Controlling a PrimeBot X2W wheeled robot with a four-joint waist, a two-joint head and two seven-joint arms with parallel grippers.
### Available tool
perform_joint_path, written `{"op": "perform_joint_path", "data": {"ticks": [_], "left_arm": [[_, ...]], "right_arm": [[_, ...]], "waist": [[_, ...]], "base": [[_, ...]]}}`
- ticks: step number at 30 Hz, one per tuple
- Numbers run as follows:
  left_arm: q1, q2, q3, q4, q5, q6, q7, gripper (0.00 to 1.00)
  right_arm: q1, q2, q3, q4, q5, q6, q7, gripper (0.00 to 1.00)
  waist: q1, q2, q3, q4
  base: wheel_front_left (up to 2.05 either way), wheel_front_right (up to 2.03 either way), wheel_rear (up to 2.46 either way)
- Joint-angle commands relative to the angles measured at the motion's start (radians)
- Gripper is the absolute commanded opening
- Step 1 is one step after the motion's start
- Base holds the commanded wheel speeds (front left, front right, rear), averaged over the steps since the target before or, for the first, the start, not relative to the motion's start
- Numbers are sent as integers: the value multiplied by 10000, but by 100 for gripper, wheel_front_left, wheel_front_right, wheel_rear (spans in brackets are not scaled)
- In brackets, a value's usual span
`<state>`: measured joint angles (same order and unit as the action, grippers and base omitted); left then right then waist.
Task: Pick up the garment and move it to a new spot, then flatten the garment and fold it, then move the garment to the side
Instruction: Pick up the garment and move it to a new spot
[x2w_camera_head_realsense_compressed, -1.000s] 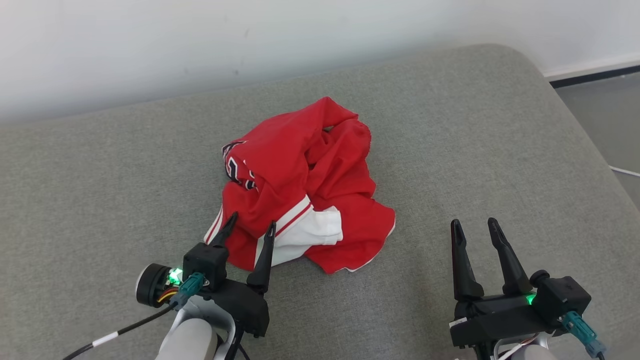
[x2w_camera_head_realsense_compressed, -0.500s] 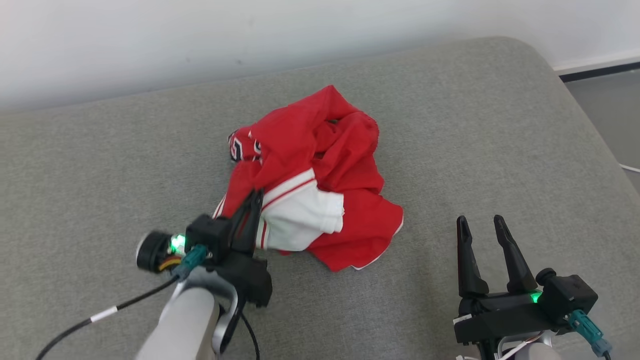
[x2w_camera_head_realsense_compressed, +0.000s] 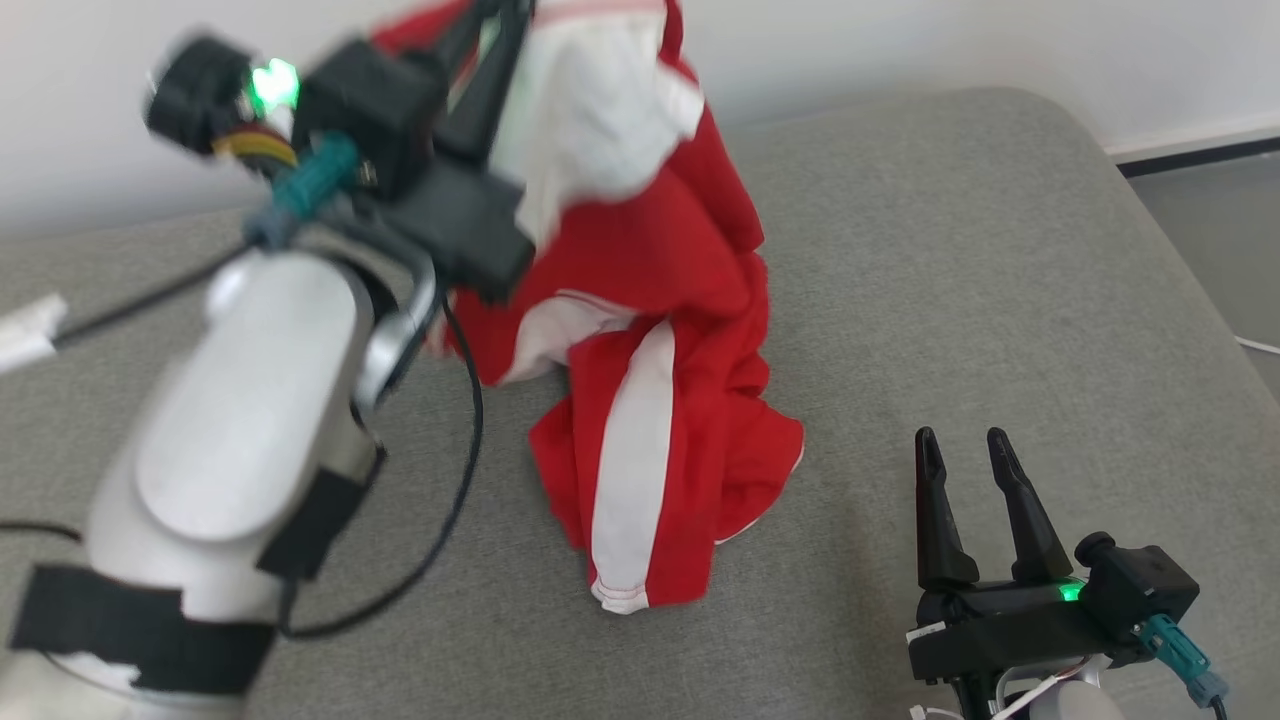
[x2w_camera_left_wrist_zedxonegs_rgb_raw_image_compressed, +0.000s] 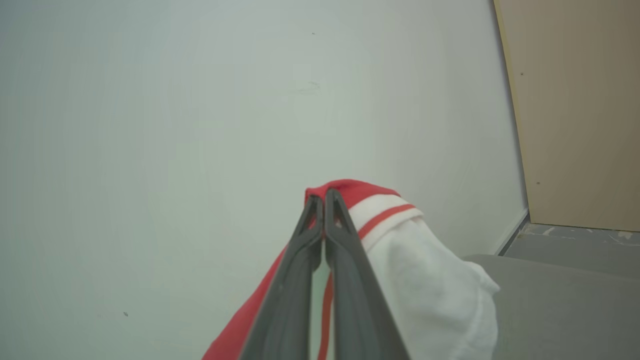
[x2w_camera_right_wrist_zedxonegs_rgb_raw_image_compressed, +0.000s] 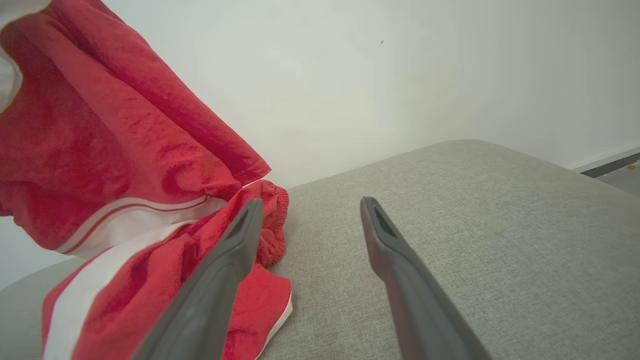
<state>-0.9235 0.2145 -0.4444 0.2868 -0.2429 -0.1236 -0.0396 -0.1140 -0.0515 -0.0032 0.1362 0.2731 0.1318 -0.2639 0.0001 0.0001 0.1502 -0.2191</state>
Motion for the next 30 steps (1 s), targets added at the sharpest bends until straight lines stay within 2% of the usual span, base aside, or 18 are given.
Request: {"op": "perform_joint_path", "data": {"ticks": [1, 8, 13, 17, 24, 30], "left_arm": [[-438, 87, -30, -109, -44, -23, 120, 0], [-3193, 561, -413, -12, -258, -49, 801, 0], [-4759, 701, -828, 326, -496, -52, 873, 0], [-5426, 712, -916, 662, -769, -54, 741, 0], [-5549, 903, -809, 1152, -961, -40, 324, 0], [-5214, 1415, -473, 1266, -1109, 142, 71, 0]], "right_arm": [[-64, 26, 5, 18, 116, -22, -8, 100], [-122, 27, -65, 74, 414, -22, -8, 100], [-231, 23, -80, 94, 526, -22, -8, 100], [-277, 27, -113, 93, 573, -22, -8, 100], [-378, 26, -236, -32, 345, -22, -8, 100], [-405, 26, -441, -398, -57, -22, -9, 100]], "waist": [[-1, -1, 102, -177], [-1, -1, 496, -679], [-1, -1, 780, -877], [-1, -1, 936, -911], [-1, -1, 1110, -501], [-1, -1, 1331, 460]], "base": [[0, 0, 0], [0, 0, 0], [0, 0, 0], [0, 0, 0], [0, 0, 0], [0, 0, 0]]}}
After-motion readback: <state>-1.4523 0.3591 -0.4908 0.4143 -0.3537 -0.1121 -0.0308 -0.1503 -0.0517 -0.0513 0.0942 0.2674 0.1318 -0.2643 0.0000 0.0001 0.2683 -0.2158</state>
